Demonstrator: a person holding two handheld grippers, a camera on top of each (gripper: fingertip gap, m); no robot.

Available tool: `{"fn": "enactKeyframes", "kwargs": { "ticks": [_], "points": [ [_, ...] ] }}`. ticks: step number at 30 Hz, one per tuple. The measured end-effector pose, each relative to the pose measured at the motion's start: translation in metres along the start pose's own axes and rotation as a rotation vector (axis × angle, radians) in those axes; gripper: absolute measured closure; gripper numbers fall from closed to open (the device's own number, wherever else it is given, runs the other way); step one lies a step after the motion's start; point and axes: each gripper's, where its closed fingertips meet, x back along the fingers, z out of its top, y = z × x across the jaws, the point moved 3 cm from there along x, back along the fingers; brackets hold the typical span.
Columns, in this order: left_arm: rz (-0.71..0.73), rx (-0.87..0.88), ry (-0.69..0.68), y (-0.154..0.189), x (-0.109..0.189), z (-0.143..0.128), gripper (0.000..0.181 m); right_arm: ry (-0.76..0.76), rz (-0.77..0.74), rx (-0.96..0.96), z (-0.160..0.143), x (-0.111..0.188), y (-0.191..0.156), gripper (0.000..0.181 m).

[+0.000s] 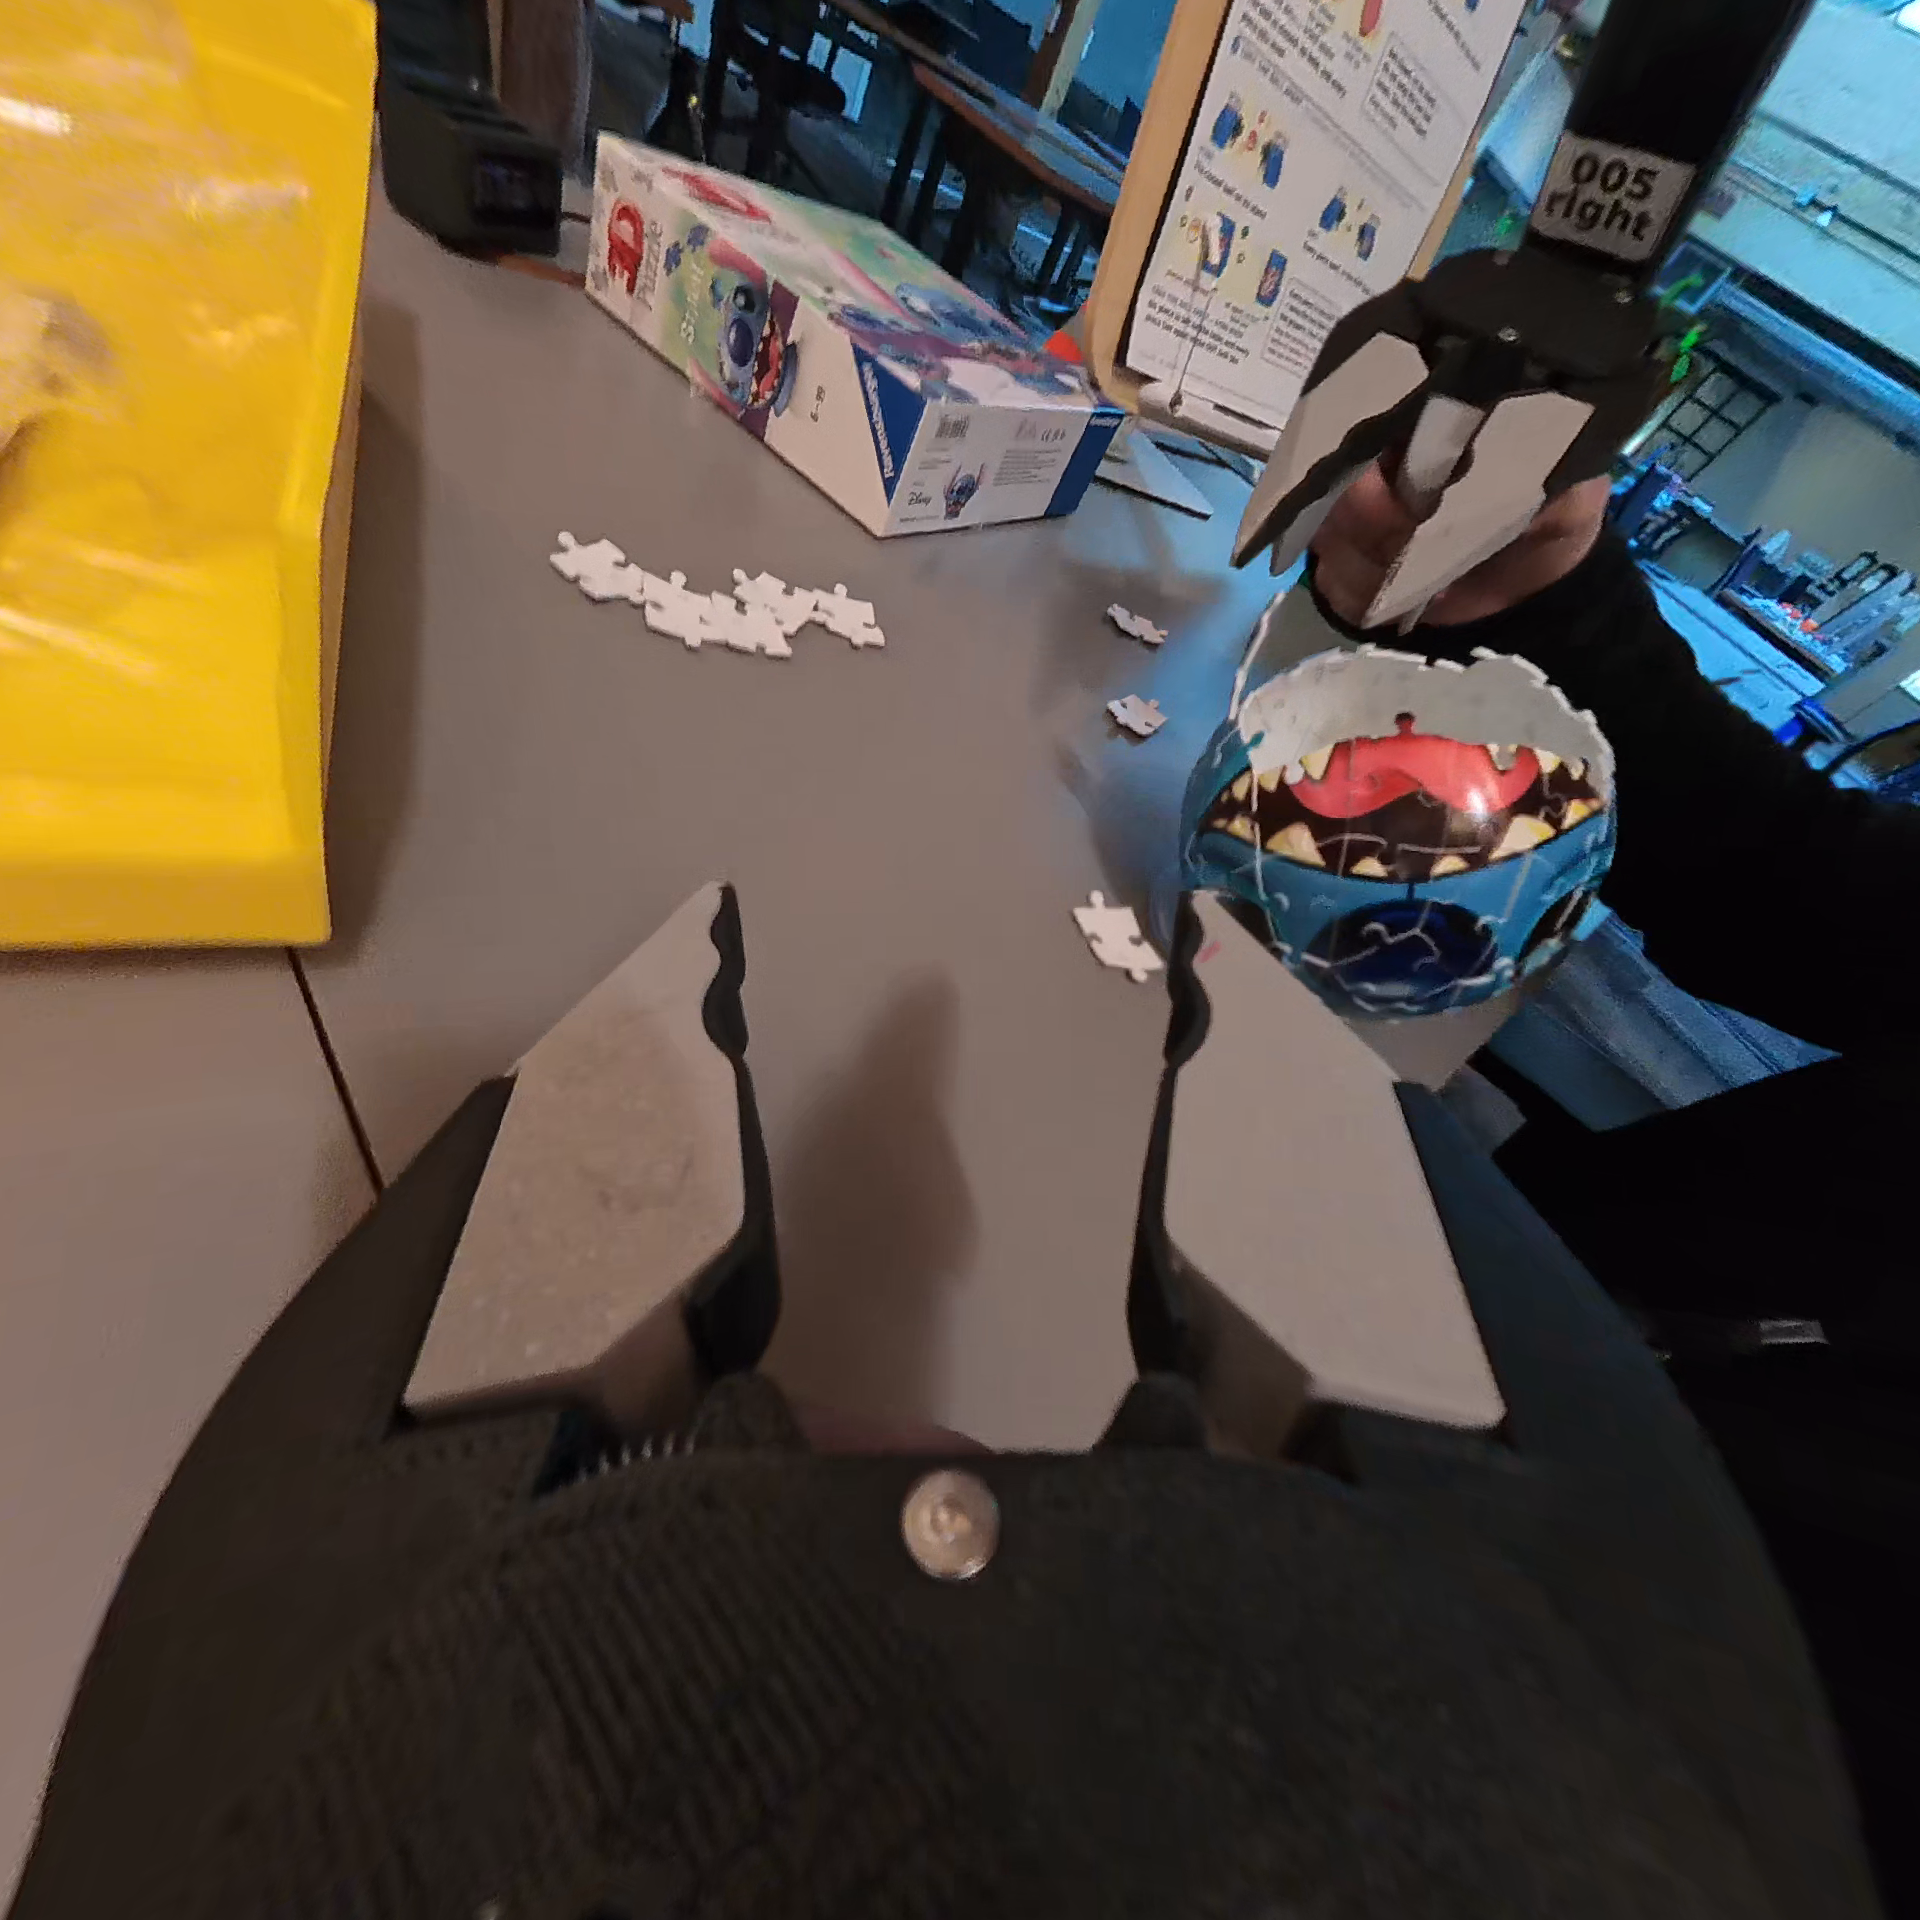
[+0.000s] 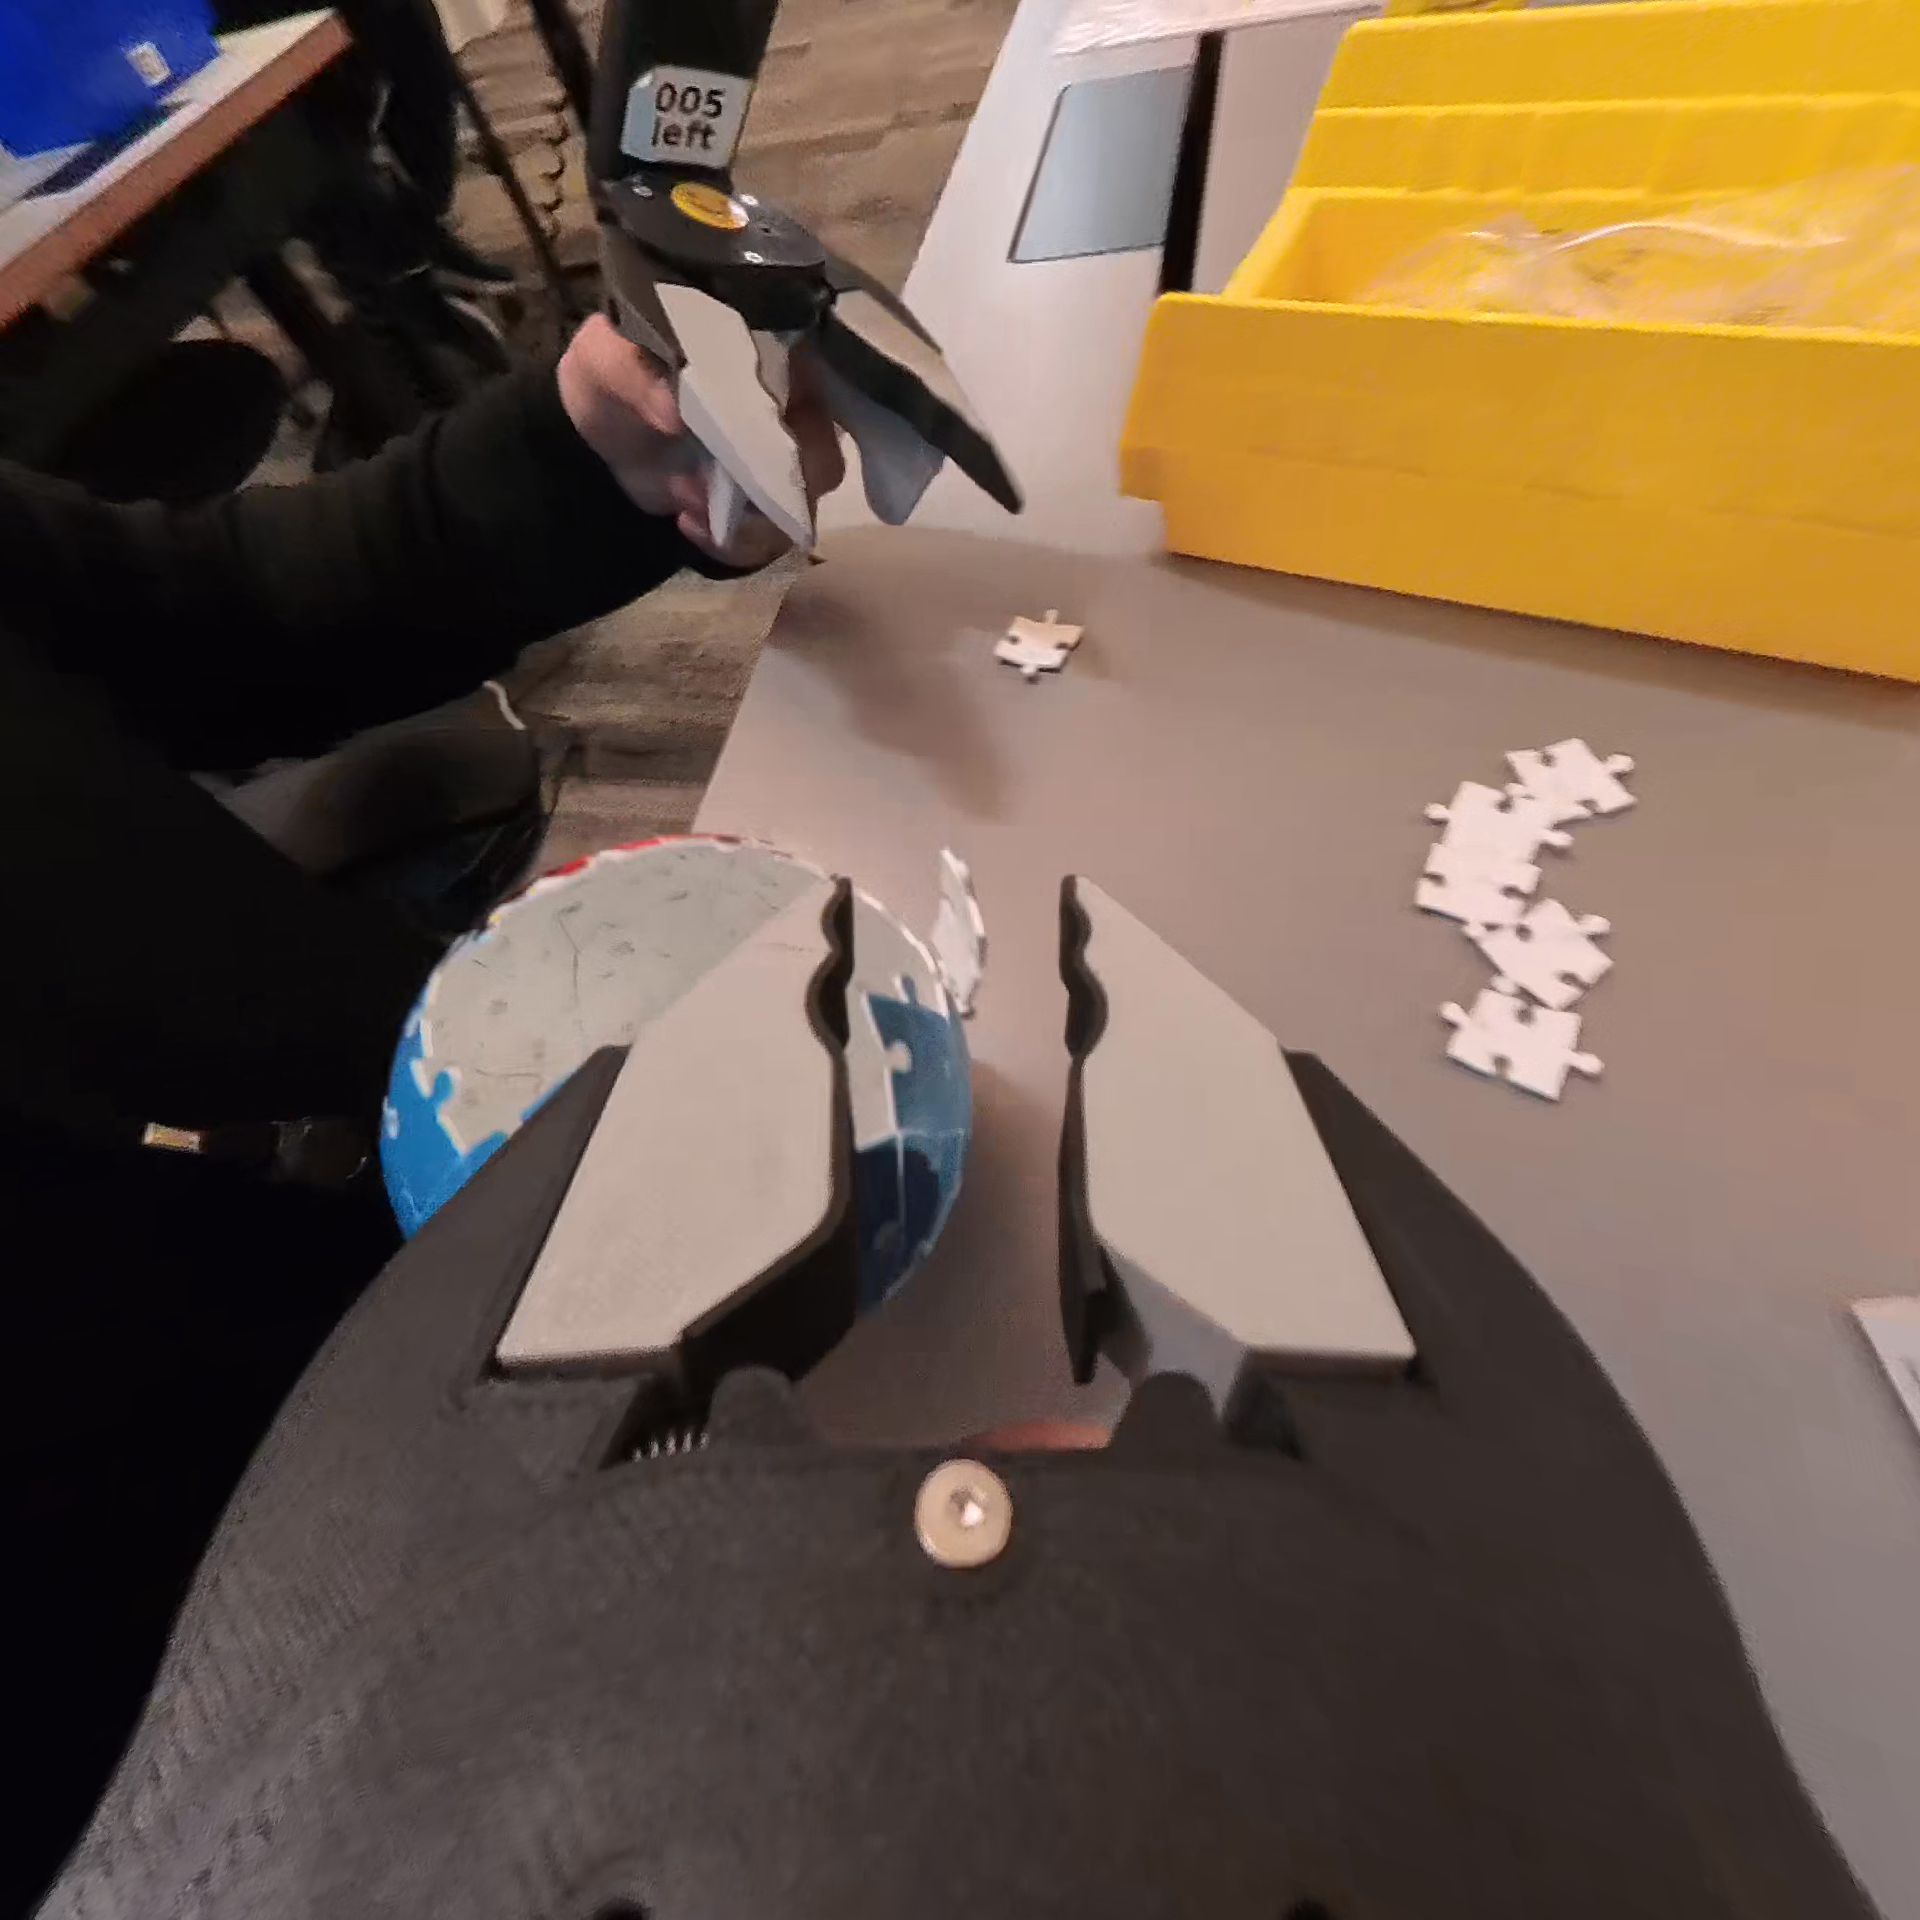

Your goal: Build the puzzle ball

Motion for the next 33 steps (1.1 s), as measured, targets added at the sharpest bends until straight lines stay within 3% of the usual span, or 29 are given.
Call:
{"fn": "enactKeyframes", "kwargs": {
  "ticks": [2, 4, 8, 14, 18, 25, 33],
  "points": [
    [-0.003, 0.028, -0.007, 0.001, 0.003, -0.011, 0.100, -0.054, 0.032, -0.008, -0.002, -0.012, -0.002, 0.150],
    [-0.009, 0.049, -0.015, 0.003, 0.004, -0.022, 0.101, -0.096, 0.066, -0.017, -0.006, -0.020, -0.004, 0.178],
    [-0.015, 0.044, -0.049, 0.011, 0.004, -0.039, 0.101, -0.066, 0.075, -0.076, -0.004, -0.022, 0.000, 0.179],
    [-0.022, -0.004, -0.098, 0.022, -0.007, -0.048, 0.101, 0.120, 0.079, -0.185, 0.006, -0.005, 0.017, 0.181],
    [-0.013, -0.117, -0.108, 0.026, -0.015, -0.049, 0.099, 0.098, -0.055, -0.163, -0.018, 0.010, 0.046, 0.181],
    [-0.035, -0.218, -0.119, 0.035, -0.024, -0.048, 0.098, -0.018, -0.037, -0.255, -0.072, 0.012, 0.072, 0.181],
    [0.400, -0.154, -0.150, -0.031, 0.031, -0.029, 0.099, -0.206, -0.171, -0.155, -0.107, 0.023, 0.088, 0.174]
  ]
}}
